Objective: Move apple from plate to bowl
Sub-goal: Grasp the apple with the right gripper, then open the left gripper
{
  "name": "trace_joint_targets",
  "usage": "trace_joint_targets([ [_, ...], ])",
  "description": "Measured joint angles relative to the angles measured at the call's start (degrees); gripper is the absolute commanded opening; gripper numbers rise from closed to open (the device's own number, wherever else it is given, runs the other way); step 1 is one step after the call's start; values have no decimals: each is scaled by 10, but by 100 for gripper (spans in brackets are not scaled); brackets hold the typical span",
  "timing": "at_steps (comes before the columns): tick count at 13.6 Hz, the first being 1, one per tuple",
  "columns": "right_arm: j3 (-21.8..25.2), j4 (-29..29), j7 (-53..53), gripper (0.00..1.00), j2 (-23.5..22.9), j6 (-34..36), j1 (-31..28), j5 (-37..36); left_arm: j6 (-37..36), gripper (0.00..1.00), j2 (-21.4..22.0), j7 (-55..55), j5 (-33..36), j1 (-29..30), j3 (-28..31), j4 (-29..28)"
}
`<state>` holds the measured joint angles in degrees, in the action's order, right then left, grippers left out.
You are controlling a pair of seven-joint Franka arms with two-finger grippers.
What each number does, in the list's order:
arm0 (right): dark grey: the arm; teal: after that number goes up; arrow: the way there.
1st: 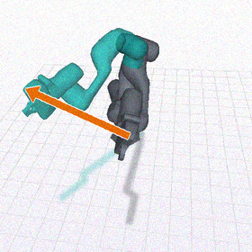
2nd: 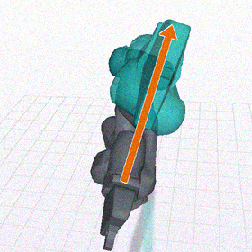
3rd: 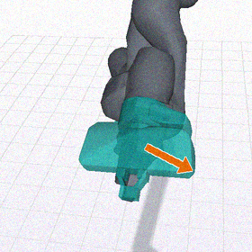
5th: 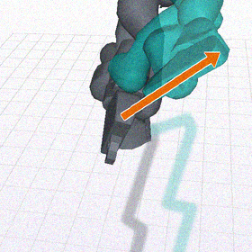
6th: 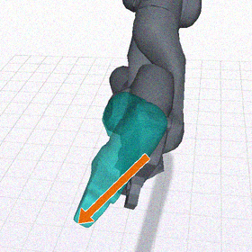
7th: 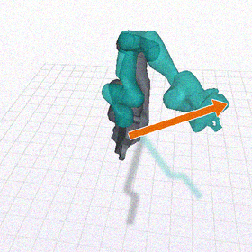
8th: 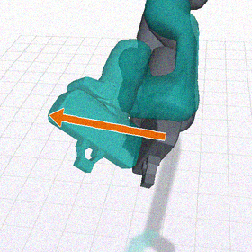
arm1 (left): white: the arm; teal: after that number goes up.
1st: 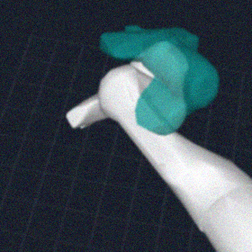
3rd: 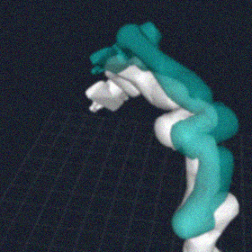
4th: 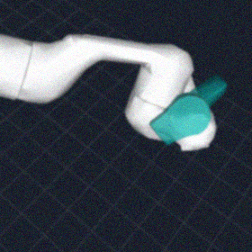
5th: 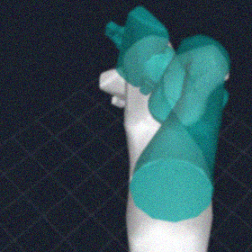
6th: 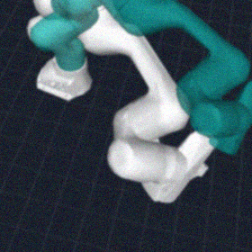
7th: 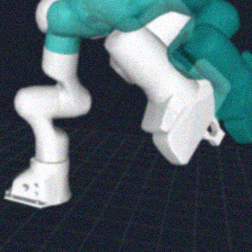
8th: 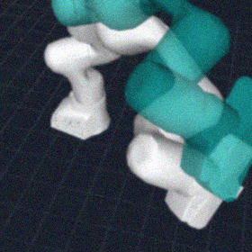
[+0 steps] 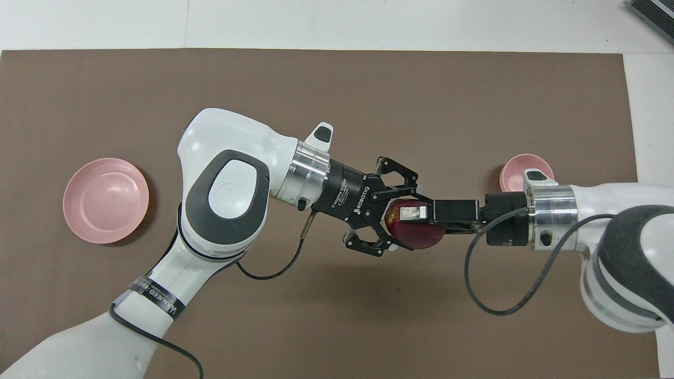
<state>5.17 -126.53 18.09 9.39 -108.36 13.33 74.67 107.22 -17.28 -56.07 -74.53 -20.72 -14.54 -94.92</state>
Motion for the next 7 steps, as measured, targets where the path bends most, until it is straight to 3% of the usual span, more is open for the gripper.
trace_joint_targets([
  [3, 1, -3, 0, 15, 1, 1, 0, 0, 0, 0, 1, 0, -2, 0, 0, -3],
  [4, 1, -4, 0, 0, 2, 1, 0, 0, 0, 0, 2, 0, -2, 0, 0, -5],
  [7, 1, -6, -1, 0, 3, 1, 0, 0, -1, 0, 3, 0, -2, 0, -1, -6],
])
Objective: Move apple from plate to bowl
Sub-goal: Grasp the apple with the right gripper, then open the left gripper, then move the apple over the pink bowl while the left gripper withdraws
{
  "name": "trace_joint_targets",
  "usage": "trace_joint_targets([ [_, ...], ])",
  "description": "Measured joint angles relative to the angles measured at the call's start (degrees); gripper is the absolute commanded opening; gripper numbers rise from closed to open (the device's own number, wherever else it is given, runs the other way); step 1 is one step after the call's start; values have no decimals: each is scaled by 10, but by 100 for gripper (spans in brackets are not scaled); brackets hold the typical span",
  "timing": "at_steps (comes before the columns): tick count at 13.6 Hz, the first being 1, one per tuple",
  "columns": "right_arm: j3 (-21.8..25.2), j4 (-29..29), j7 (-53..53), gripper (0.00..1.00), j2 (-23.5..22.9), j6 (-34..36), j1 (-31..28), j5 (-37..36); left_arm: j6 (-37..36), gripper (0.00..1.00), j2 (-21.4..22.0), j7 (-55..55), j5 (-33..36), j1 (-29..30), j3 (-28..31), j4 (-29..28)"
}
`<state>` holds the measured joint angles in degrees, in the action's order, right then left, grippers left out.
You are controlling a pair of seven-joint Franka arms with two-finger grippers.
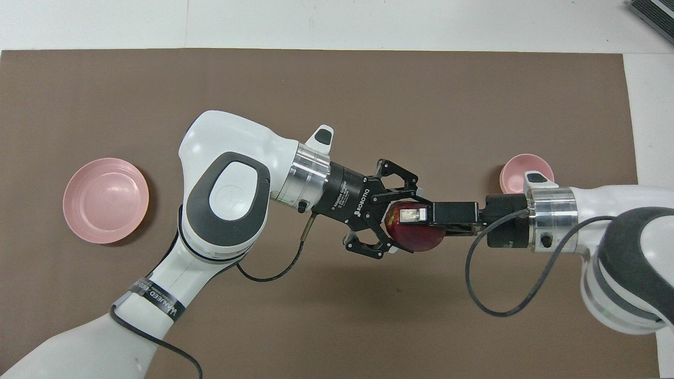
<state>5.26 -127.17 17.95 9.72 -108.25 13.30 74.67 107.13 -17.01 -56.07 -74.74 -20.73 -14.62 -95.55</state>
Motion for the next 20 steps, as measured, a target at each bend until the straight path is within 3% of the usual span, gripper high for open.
trace_joint_targets([
  [3, 0, -1, 0, 0, 0, 0, 0, 0, 0, 0, 0, 0, 0, 0, 0, -1],
  [4, 0, -1, 0, 0, 0, 0, 0, 0, -1, 37, 0, 0, 0, 0, 0, -1],
  [5, 0, -1, 0, 0, 0, 0, 0, -1, -1, 99, 0, 0, 0, 0, 0, -1],
  [10, 1, -1, 0, 0, 0, 1, -9, -11, -5, 100, 2, 0, 5, 0, 2, -1],
  [14, 2, 0, 0, 0, 0, 1, -17, -35, -6, 100, 18, 0, 102, 14, 12, -1],
  [20, 7, 45, 39, 0, -35, 13, -93, -264, -10, 100, 55, 0, 326, 39, 15, -1],
])
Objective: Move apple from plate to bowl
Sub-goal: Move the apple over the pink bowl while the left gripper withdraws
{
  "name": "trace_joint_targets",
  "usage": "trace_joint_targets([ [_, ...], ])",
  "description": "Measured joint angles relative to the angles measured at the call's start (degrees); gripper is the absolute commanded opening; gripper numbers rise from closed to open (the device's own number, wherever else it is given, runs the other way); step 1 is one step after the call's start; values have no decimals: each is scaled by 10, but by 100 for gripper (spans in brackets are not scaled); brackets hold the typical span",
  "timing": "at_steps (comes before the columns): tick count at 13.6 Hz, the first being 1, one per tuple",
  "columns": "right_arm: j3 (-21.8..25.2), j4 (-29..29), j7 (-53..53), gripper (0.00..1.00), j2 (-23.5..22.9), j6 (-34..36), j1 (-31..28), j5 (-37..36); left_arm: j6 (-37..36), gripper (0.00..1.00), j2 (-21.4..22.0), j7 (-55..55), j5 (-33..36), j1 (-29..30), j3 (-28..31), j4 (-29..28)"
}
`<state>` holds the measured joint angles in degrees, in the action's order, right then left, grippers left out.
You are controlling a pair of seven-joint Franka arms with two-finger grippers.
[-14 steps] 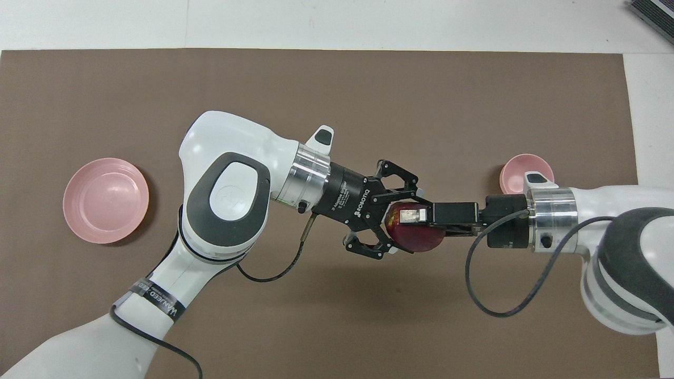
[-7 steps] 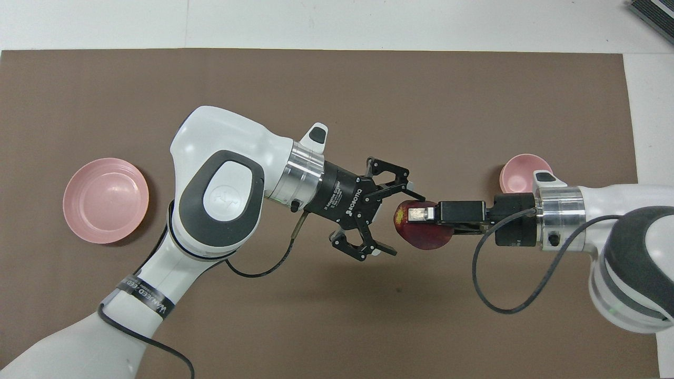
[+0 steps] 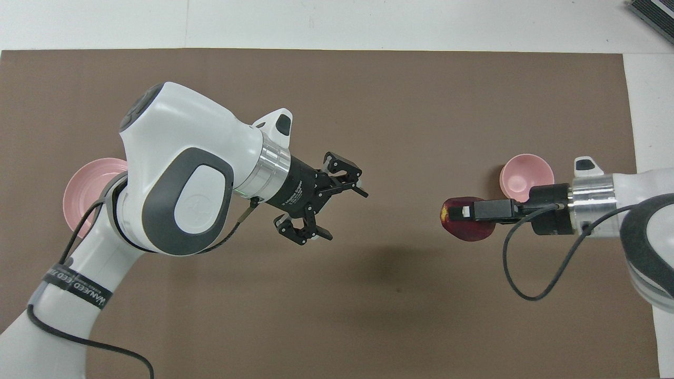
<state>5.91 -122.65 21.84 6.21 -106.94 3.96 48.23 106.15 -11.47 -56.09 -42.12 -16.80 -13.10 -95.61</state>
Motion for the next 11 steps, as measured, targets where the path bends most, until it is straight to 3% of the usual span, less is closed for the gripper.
trace_joint_targets([
  [5, 0, 63, 17, 0, -54, -37, -13, -259, 0, 100, 9, 2, 20, 74, 6, 0],
  [11, -3, 68, 15, 0, -93, -178, 16, -553, -9, 100, 13, 23, 158, 87, 7, 12],
])
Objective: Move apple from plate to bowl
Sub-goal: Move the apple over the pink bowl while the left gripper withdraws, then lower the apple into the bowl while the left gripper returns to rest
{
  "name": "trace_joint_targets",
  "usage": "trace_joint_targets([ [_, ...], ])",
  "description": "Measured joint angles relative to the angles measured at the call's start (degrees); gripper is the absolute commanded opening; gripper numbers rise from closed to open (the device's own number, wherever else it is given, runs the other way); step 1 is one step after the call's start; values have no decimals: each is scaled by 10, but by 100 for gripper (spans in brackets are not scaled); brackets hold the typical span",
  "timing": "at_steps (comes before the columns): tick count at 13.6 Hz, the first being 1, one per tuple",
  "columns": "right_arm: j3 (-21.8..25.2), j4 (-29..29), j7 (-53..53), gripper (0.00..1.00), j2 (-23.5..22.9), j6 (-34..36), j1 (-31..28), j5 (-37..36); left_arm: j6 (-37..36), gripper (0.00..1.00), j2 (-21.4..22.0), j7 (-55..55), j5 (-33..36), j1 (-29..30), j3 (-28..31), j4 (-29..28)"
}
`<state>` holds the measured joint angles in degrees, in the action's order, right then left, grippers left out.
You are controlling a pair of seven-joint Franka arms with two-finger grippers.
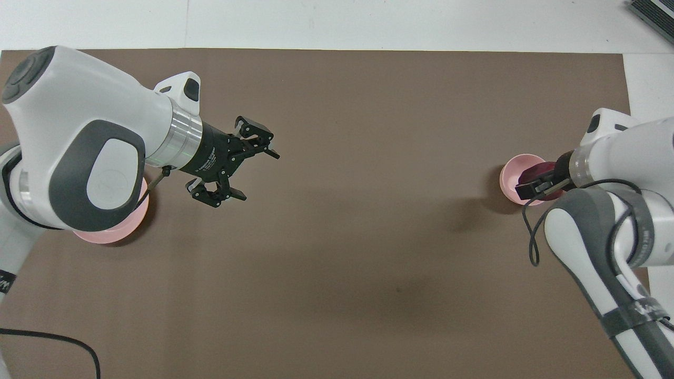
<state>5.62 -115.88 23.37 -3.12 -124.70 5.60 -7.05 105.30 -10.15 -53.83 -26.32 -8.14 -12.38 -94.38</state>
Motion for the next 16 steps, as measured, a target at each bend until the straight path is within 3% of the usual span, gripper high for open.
trace_joint_targets([
  [3, 0, 10, -23, 0, -33, -57, 16, -118, -3, 100, 10, 63, 72, 2, 0, 4],
  [6, -1, 31, -36, 0, -76, -76, 33, -179, -3, 100, 13, 118, 181, 1, -4, 5],
  [13, 2, 30, -37, 0, -110, -90, 22, -223, -16, 100, 33, 427, 223, 51, 4, 5],
  [16, 2, 25, -37, 0, -115, -93, 17, -224, -26, 100, 46, 490, 250, 56, 4, 5],
])
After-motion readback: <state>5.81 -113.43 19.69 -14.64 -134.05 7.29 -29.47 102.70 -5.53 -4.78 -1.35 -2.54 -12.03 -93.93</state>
